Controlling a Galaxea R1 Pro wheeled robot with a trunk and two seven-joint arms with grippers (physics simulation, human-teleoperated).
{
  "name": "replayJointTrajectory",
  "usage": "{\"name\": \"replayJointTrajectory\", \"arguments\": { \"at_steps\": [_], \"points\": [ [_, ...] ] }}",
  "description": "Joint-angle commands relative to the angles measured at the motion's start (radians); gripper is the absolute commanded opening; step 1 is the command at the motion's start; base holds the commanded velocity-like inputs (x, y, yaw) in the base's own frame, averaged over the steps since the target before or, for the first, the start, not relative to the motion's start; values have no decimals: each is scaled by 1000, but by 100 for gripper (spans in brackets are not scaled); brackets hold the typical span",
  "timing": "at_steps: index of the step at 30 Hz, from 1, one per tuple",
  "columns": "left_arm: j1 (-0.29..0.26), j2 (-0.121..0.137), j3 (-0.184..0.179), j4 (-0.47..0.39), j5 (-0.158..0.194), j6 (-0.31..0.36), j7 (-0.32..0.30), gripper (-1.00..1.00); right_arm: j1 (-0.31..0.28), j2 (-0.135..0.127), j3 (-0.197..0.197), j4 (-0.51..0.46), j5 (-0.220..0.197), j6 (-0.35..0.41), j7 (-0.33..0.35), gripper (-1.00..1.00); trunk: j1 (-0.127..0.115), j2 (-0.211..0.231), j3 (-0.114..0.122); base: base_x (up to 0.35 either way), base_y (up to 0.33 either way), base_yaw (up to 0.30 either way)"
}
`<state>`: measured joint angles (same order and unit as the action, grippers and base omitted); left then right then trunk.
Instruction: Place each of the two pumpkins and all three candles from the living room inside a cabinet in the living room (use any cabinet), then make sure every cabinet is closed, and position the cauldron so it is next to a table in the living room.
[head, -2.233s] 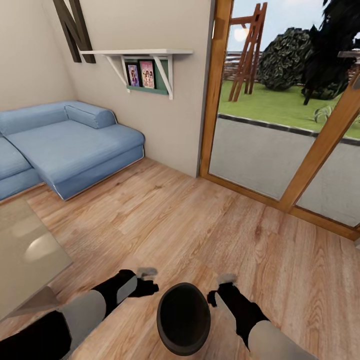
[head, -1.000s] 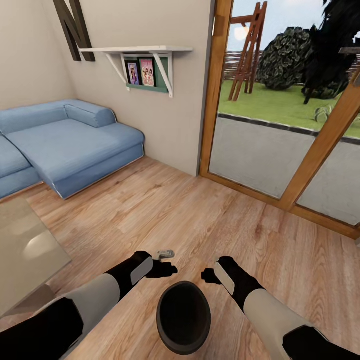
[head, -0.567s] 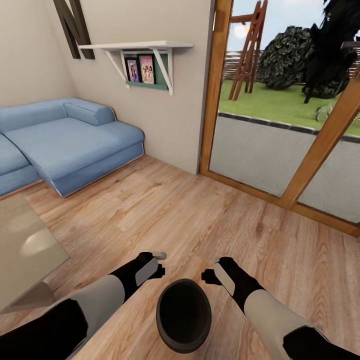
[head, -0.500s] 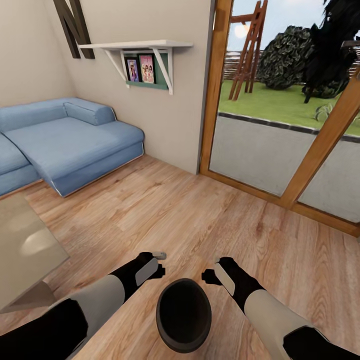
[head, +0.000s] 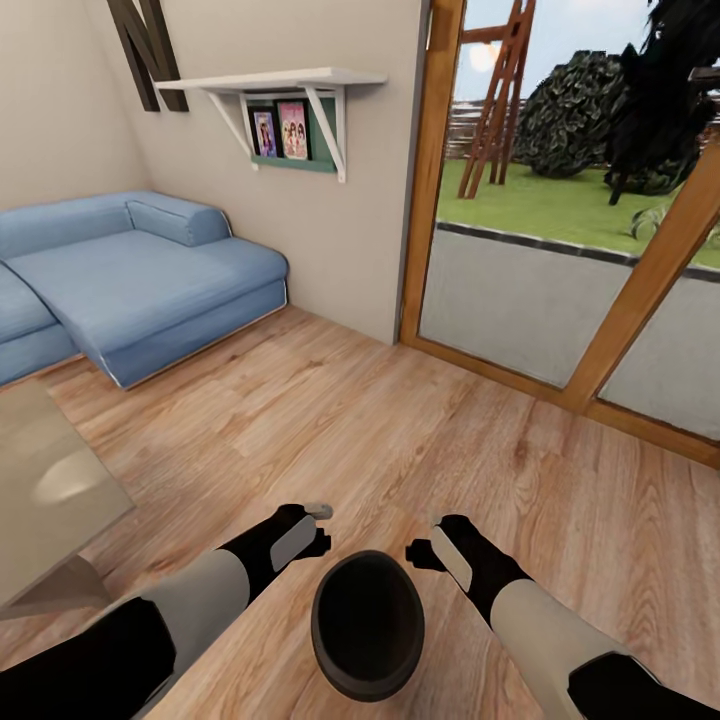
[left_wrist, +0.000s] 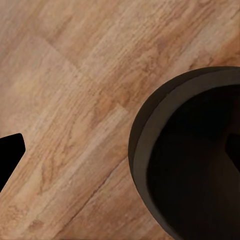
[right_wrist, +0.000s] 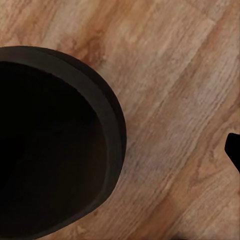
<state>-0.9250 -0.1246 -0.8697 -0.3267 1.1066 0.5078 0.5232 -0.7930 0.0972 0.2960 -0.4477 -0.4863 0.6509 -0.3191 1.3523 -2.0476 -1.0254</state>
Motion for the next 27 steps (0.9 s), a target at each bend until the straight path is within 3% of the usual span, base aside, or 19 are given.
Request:
{"name": "replayJointTrajectory", "arguments": {
  "at_steps": [1, 27],
  "points": [
    [0, 0, 0, 0, 0, 0, 0, 100, 0, 0, 0, 0, 0, 0, 0, 100, 4, -7, -3, 0, 0, 0],
    [11, -1, 0, 14, 19, 2, 0, 100, 5, 13, 0, 15, -1, -21, -2, 100, 104, -189, -85, 0, 0, 0]
  ]
}}
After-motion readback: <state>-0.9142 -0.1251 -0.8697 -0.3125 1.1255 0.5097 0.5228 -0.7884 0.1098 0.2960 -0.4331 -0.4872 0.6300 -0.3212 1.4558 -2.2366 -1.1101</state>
